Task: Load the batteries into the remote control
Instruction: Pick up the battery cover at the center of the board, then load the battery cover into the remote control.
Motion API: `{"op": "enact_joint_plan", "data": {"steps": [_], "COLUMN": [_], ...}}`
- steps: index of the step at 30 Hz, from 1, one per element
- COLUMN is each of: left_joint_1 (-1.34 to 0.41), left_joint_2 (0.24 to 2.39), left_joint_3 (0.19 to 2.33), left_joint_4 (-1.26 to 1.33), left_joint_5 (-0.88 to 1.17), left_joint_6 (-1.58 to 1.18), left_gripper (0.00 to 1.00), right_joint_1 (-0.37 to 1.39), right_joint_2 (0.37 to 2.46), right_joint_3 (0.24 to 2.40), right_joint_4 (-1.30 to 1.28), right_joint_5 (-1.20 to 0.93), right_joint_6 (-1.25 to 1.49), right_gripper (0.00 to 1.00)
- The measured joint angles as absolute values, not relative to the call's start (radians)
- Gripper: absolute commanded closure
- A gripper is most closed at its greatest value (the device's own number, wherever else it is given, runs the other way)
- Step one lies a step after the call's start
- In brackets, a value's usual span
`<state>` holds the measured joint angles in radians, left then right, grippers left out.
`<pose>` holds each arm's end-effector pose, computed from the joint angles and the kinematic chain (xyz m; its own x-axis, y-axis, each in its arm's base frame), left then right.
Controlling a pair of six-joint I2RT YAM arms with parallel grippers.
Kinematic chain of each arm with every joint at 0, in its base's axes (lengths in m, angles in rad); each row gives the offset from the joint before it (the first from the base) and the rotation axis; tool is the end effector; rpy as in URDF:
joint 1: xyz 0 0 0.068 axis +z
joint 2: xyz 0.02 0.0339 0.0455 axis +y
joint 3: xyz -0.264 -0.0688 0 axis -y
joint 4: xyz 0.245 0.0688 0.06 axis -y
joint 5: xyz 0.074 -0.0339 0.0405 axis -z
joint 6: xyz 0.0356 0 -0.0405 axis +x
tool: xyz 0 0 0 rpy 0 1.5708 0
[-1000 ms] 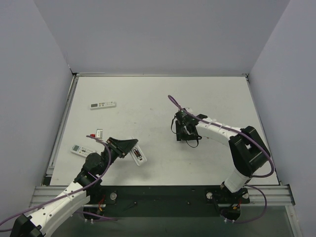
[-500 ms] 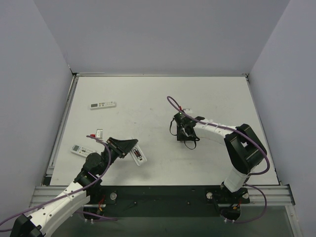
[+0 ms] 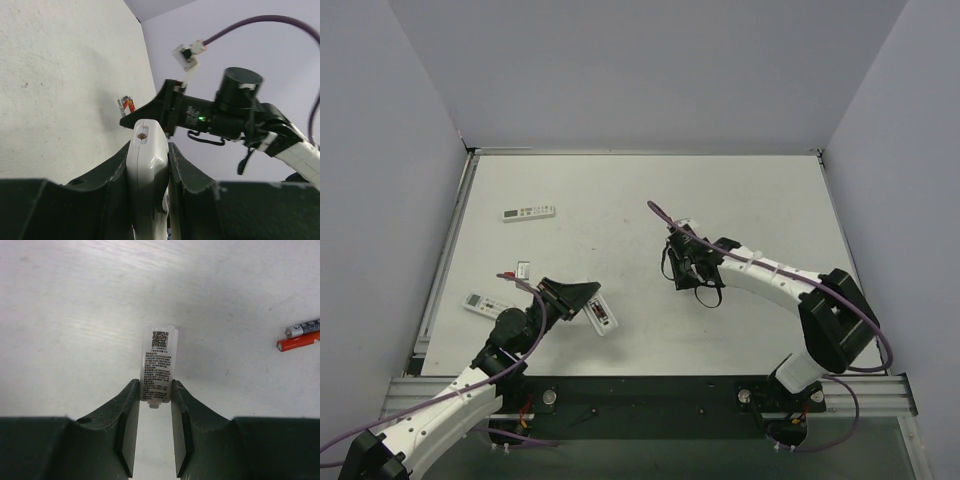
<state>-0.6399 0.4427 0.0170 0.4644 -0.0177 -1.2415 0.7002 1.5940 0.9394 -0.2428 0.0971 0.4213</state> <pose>0.1118 -0.0824 0.1843 -0.5415 -0.7764 -0.3225 0.2178 0.2409 -0.9458 0.2510 0.2069 0.1903 -0.7889 -0.1325 -0.6001 -0.2986 0.9361 0.1859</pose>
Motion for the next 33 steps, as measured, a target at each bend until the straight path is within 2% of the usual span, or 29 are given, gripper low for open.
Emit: {"op": "enact_joint_plan", "data": {"steps": [6,13,22,33], "left_joint_1": [-0.64,-0.64,-0.641,-0.649], "left_joint_2": [0.489,0.548,0.624,0.662], "left_joint_3": [0.017,0.017,0.017,0.017], "left_joint_4": [0.492,0.537,0.595,0.648], "left_joint_5": [-0.018,-0.017,-0.01,-0.011], "left_joint_6": [-1.245,-1.244,-1.24,-1.226], "left_gripper": [1.0,1.0,1.0,1.0], "right_joint_1": [0.798,0.92,1.074,1.175], "right_joint_2": [1.452,1.415,1.484,1.649], "right_joint_3": [1.128,1.335,1.5,1.631], "right_joint_4": [-0.369,-0.496,-0.663,-0.773], "right_joint_5": [0.004,-0.069,-0.11,-0.105], "right_joint_6": [0.312,0.242,0.207,0.207], "right_gripper": [0.99,1.0,1.0,1.0]}}
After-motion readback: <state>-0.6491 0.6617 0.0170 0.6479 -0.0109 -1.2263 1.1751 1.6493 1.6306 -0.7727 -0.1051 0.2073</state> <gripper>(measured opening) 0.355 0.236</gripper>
